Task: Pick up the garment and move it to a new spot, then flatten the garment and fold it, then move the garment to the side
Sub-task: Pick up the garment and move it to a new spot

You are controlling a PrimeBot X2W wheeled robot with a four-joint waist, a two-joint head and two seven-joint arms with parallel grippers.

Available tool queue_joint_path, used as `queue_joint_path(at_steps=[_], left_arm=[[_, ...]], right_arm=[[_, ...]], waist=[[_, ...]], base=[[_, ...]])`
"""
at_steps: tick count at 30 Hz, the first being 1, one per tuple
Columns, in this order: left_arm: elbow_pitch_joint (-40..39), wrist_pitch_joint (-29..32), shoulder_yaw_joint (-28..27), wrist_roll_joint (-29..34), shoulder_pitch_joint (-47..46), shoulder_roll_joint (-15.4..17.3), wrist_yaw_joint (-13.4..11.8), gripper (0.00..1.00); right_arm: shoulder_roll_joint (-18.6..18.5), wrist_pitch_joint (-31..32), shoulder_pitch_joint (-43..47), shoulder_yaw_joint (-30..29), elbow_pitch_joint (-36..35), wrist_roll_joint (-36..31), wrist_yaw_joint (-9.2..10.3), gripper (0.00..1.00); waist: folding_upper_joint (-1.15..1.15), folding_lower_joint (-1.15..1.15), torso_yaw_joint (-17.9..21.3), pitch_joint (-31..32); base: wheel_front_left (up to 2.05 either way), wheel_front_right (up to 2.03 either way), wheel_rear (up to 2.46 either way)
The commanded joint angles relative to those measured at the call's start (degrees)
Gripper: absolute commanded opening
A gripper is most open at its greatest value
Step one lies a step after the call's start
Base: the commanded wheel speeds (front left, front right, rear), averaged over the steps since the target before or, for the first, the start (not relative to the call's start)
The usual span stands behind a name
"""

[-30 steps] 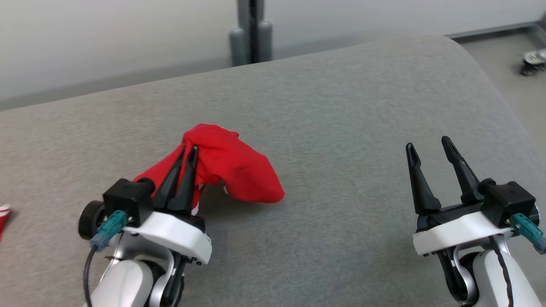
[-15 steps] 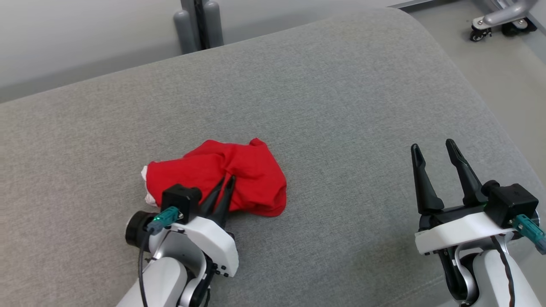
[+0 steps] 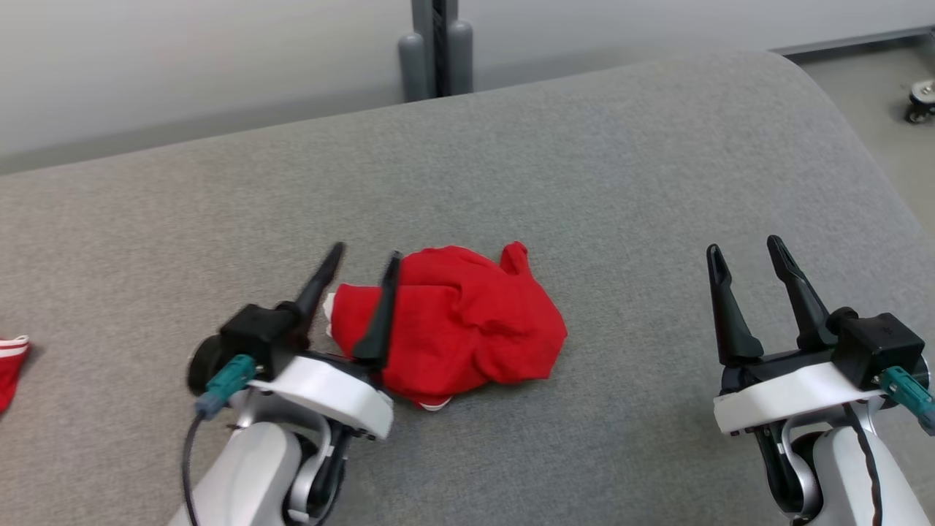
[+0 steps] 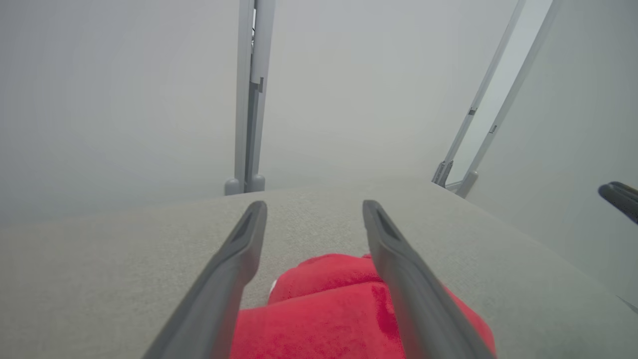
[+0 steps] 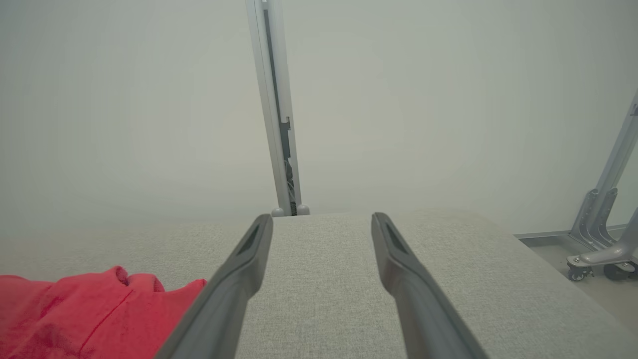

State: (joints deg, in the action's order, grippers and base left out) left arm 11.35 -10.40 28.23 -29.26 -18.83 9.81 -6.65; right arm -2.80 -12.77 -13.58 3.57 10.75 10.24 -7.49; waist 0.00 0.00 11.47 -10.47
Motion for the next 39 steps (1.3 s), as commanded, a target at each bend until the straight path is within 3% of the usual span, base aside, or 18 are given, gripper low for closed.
queue_joint_path(at_steps=[1,6,20,39], left_arm=[[-1.5,-1.2,-2.0,-0.4,1.3,1.2,-1.3,1.00],[-4.1,-2.8,-6.8,-0.3,3.6,4.8,-4.0,1.00],[-9.2,-3.3,-13.3,-0.3,11.9,13.0,-5.9,1.00],[-14.7,-1.7,-14.3,-3.1,22.0,15.2,-7.0,1.00]], right_arm=[[-0.3,0.3,0.6,-0.4,-0.3,-0.5,-0.01,1.00],[-0.3,1.2,1.3,-0.8,-1.4,-1.2,-0.01,1.00],[-0.8,3.4,4.9,-1.4,-3.5,-2.1,-0.01,1.00],[-0.5,7.4,13.0,-2.7,-8.5,-2.9,-0.01,1.00]], waist=[[0.00,0.00,-2.2,1.8],[0.00,0.00,-4.4,3.4],[0.00,0.00,-7.4,6.8],[0.00,0.00,-7.8,11.6]], base=[[0.00,0.00,0.00],[0.00,0.00,0.00],[0.00,0.00,0.00],[0.00,0.00,0.00]])
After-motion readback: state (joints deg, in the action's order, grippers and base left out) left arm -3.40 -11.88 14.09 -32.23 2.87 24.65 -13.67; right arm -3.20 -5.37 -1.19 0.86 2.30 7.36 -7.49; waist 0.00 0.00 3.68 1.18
